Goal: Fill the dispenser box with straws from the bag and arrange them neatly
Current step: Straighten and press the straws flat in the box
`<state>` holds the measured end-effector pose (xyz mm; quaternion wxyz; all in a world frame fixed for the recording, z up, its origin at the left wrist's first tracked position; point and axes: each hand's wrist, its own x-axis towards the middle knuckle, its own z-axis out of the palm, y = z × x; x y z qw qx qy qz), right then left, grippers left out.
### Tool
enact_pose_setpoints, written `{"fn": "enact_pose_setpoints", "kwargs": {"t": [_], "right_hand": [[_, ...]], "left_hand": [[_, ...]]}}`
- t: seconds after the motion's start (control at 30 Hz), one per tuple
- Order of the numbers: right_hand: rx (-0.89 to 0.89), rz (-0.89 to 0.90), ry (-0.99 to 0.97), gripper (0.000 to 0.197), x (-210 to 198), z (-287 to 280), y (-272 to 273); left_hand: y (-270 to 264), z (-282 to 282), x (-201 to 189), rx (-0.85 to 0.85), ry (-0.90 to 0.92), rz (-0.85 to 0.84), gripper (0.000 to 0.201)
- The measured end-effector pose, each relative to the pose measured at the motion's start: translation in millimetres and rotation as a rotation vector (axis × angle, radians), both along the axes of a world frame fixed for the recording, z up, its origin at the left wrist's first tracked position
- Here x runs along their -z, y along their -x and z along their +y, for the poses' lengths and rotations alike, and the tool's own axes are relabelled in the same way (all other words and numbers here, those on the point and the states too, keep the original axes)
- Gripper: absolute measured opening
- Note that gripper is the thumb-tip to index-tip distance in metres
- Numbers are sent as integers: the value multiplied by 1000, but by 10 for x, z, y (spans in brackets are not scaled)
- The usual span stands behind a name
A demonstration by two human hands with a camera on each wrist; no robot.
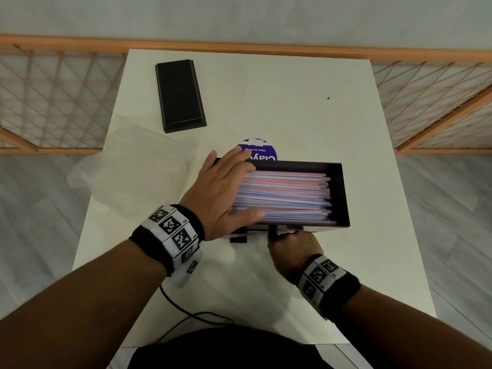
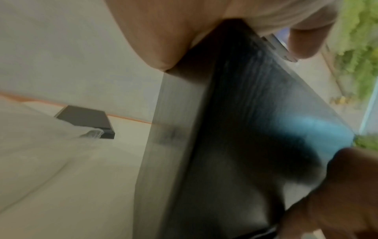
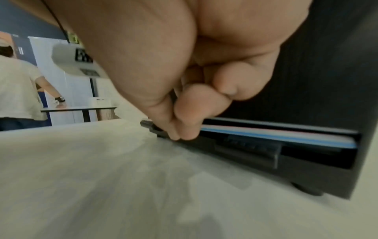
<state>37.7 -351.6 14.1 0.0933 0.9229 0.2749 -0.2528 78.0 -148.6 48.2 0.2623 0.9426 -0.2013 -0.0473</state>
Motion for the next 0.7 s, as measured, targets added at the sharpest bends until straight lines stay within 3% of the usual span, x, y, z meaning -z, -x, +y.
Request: {"fn": "enact_pose_setpoints", "kwargs": {"t": [0.07, 0.17, 0.23, 0.33, 0.43, 0.53, 0.6, 0.67, 0.7], "right_hand": [[9, -27, -30, 42, 101, 50, -15], [81, -40, 28, 17, 101, 135, -52], [91, 28, -23, 21, 146, 130, -16], [26, 7, -27, 20, -226, 121, 41], [109, -169, -166, 32, -746, -48, 130], [153, -336, -249, 31, -997, -125, -28], [143, -335, -279, 30, -1032, -65, -211], [123, -333, -309, 28, -962, 11, -353], [120, -303, -316, 39, -920, 55, -393]], "left_hand": [[0, 1, 7, -44, 97, 11, 65], [2, -19, 41, -79, 110, -5, 55], [8, -20, 53, -78, 115, 7, 54], [9, 21, 41, -124, 284, 56, 53], [-17, 92, -55, -303, 598, 16, 48], [-64, 154, -152, -489, 802, -9, 49], [-85, 146, -190, -535, 834, -2, 57], [-73, 77, -206, -495, 744, -10, 60], [-60, 35, -187, -454, 685, -12, 60]]}}
